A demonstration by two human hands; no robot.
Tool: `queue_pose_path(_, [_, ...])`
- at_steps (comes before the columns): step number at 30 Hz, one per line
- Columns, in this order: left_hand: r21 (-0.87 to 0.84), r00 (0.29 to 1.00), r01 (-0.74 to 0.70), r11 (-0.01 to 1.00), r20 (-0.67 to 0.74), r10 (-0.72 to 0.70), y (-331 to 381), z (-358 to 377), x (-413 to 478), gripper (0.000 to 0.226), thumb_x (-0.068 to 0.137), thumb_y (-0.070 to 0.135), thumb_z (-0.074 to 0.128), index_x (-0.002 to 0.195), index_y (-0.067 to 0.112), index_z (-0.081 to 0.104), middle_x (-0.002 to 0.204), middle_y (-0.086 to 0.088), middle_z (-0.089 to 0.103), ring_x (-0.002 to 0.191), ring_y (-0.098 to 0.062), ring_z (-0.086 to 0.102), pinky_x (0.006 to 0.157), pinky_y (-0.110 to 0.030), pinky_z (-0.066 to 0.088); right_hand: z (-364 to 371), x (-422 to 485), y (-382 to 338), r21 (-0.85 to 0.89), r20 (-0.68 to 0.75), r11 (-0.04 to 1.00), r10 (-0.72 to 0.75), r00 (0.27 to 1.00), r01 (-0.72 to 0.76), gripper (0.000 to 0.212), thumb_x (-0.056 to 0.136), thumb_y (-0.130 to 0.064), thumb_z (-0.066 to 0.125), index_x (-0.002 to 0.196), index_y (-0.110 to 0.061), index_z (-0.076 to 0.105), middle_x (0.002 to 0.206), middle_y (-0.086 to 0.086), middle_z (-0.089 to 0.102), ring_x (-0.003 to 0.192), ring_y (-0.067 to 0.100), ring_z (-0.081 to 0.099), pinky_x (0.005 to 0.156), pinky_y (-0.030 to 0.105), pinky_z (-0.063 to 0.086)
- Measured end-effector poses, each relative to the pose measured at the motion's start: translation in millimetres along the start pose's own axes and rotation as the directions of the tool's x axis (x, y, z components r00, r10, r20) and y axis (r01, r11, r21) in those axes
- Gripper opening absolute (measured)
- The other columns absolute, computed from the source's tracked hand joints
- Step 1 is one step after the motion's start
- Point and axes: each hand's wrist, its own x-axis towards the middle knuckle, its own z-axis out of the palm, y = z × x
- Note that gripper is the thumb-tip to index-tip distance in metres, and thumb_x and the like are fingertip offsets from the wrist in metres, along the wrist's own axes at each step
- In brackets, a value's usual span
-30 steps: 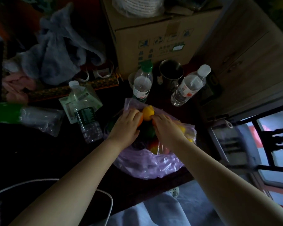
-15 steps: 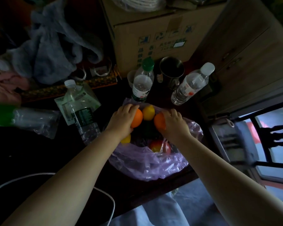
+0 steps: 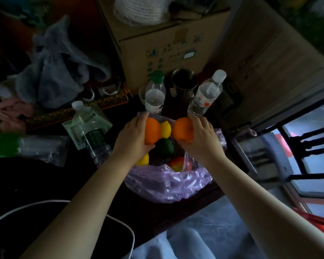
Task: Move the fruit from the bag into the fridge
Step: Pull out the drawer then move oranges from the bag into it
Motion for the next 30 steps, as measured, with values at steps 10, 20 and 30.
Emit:
queue_pose_path(10, [-0.185,0.966,-0.108,0.977,-0.251,0.059,82.8,-77.0,-92.4,0.089,0.071,0.023,0.080,0.143,0.020,0.027,0.145,-0.007,0.031,0.130,-0.028,0.035,0.094,-0.035,0.039,-71.5,-107.9,-33.8,0.137,-0.322,0.972,-0.139,0.936,0.191,0.081,0.074,-0.039,0.072,0.143,-0.019,0.034,0.135,0.006,0.038,0.126,0.025,0.034,0.093,0.030,0.033])
queue_pose_path(20, [-0.207,0.893,-0.428,0.880,-0.249,0.375,160.9,-124.9,-199.0,0.091,0.071,0.028,0.078,0.145,0.028,0.026,0.145,0.004,0.026,0.129,-0.010,0.029,0.096,-0.028,0.036,-131.9,-266.9,-57.8,0.144,-0.541,0.976,-0.061,0.839,0.164,0.082,0.070,-0.040,0.071,0.142,-0.028,0.033,0.137,0.002,0.031,0.123,0.027,0.041,0.088,0.037,0.049])
queue_pose_path(30, [-0.380,0.773,-0.619,0.687,-0.140,0.618,209.0,-126.8,-248.7,0.091,0.058,0.042,0.083,0.133,0.034,0.033,0.135,0.004,0.043,0.119,-0.014,0.045,0.098,-0.039,0.042,-148.8,-402.7,-82.5,0.129,-0.726,0.981,0.194,0.660,-0.147,0.080,0.068,-0.034,0.069,0.139,-0.022,0.036,0.136,-0.001,0.036,0.123,0.019,0.040,0.094,0.033,0.043])
